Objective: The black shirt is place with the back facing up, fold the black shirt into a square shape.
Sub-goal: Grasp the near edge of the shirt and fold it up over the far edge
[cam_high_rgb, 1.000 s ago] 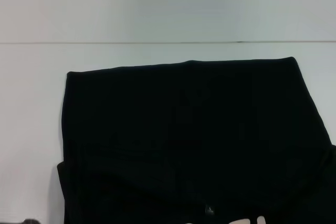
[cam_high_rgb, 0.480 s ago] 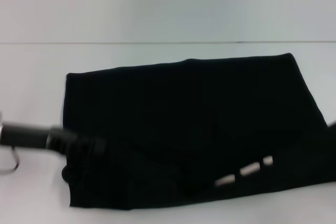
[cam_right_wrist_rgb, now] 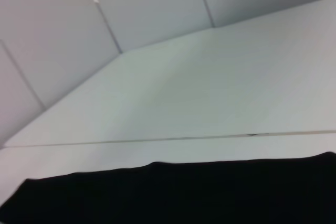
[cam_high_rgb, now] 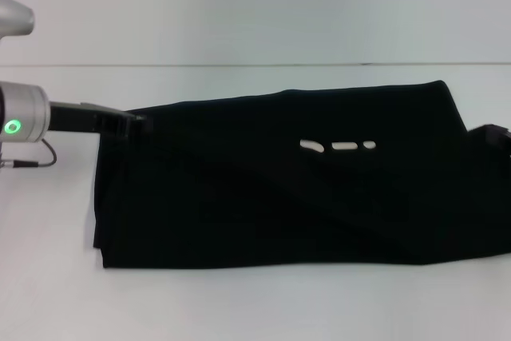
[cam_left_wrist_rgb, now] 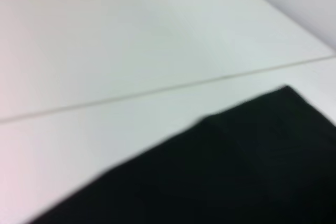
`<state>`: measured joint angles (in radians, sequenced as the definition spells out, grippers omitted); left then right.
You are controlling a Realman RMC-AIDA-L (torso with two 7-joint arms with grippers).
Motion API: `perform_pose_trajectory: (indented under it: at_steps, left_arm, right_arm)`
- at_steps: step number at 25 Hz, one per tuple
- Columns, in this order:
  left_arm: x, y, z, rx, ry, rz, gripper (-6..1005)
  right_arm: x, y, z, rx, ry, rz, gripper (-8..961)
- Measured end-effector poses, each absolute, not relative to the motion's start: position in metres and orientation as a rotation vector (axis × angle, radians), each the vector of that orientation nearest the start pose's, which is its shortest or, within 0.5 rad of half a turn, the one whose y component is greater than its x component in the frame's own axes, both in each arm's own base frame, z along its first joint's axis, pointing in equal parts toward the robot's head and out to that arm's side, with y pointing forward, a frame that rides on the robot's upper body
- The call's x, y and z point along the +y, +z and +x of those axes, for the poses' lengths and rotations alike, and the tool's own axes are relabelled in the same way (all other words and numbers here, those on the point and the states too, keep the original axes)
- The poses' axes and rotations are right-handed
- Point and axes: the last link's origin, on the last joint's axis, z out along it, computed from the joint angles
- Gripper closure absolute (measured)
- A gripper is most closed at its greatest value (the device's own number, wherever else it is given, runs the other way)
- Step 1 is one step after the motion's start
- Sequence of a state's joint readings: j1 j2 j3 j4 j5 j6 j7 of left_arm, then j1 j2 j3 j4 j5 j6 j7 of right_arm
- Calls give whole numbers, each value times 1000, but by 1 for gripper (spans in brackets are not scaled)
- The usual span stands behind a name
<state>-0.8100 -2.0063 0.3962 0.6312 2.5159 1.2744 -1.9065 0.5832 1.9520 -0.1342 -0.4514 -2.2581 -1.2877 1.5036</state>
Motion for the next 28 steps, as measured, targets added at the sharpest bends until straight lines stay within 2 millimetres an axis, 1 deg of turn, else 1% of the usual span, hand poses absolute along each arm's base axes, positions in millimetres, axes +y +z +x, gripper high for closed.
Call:
perform_pose_trajectory:
  at_steps: [6,11,14,20,24,28]
  left_arm:
    - [439,30,-268,-1060,-203,-2294,917]
    - [446,23,-266,-999,-145,-2264,914]
    - [449,21,-263,-974,-136,-2253,912]
    - [460,25,-256,-920,-126,-2213,909]
    - [467,32,-255,-892,-119,-2181,907]
    - [470,37,-254,-877,-121,-2162,905]
  right_arm:
    - [396,51,328,1120,593,-2100,929]
    - [421,43,311,1094,540,-2079,929]
    - [433,37,303,1081,510,-2068,928]
    - [446,29,293,1065,467,-2039,928]
    - [453,29,288,1049,455,-2027,928]
    - [460,34,284,1029,447,-2011,925]
